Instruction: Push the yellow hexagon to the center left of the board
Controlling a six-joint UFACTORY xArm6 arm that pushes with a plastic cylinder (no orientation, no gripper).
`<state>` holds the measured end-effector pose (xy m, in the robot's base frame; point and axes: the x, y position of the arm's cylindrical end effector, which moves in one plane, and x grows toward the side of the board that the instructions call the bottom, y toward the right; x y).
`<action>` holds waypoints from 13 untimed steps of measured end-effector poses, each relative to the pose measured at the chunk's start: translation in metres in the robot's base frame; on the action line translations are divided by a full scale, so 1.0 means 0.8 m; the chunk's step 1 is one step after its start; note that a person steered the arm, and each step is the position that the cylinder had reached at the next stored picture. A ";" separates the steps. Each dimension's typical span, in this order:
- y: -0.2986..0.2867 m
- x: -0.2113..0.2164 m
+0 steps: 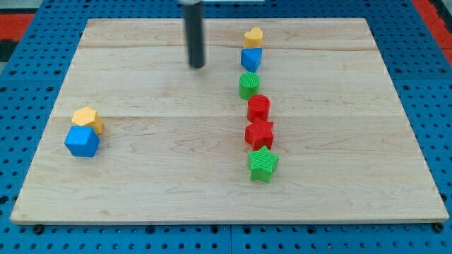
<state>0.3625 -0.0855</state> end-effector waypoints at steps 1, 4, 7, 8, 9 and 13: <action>-0.012 0.129; -0.185 0.290; -0.220 0.235; -0.198 0.195; -0.150 0.157; -0.155 0.098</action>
<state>0.4410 -0.2092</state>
